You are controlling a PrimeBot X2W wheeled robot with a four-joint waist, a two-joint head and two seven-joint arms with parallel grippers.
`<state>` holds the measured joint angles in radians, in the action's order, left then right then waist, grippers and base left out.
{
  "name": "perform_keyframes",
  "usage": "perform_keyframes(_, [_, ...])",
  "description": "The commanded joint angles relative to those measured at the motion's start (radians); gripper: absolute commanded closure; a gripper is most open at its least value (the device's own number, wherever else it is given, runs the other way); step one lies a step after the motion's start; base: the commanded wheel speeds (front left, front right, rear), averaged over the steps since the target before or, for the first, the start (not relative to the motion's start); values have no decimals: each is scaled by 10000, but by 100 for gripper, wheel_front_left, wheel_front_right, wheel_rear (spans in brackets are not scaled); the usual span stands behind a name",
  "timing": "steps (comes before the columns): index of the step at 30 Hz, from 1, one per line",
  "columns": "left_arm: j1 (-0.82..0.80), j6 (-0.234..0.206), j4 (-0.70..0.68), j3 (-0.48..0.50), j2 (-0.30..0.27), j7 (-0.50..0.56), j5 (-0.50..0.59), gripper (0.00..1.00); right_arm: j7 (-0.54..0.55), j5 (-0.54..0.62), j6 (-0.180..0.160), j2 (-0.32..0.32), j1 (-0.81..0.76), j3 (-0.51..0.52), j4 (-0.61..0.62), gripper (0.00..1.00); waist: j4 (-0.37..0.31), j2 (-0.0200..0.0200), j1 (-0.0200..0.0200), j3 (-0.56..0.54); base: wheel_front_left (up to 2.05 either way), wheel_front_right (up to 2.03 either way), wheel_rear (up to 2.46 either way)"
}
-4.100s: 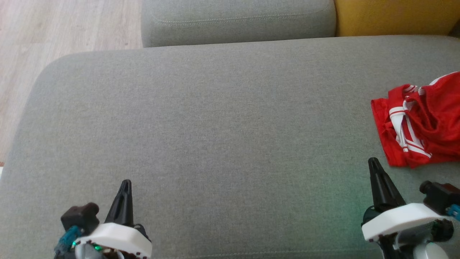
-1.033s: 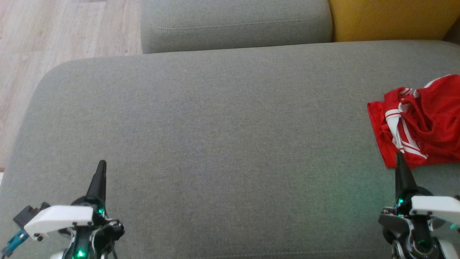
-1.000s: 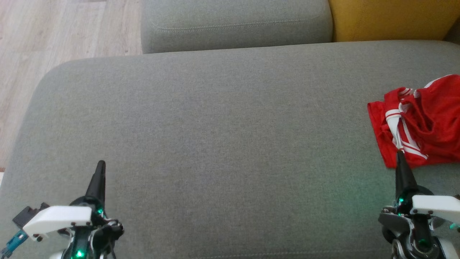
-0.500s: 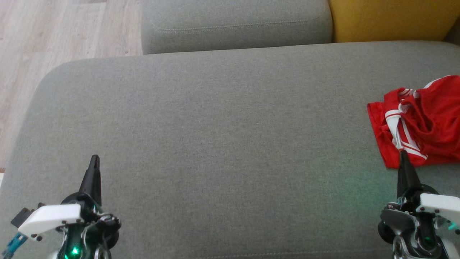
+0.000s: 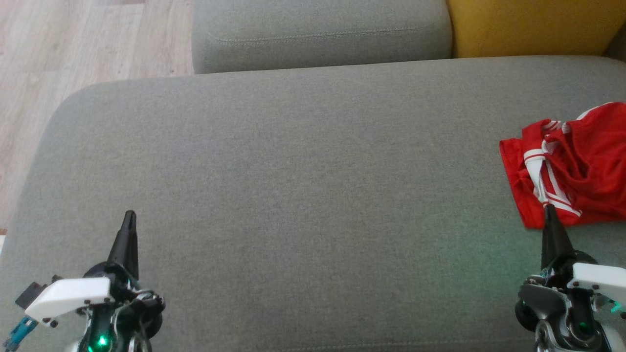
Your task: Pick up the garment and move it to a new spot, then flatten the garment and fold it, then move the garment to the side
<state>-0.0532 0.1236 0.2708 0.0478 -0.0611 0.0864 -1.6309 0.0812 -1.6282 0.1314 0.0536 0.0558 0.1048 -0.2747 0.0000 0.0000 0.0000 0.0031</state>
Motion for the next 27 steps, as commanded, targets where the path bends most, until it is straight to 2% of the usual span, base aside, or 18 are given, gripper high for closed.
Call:
perform_keyframes(1, [-526,71,-268,400,-80,60,8,100,108,-23,-7,158,496,-174,314,100,0,0,0,0,0,0,0])
perform_keyframes(27, [-532,71,-264,474,-28,119,69,100,168,40,-7,105,503,-99,310,100,0,0,0,0,0,0,0])
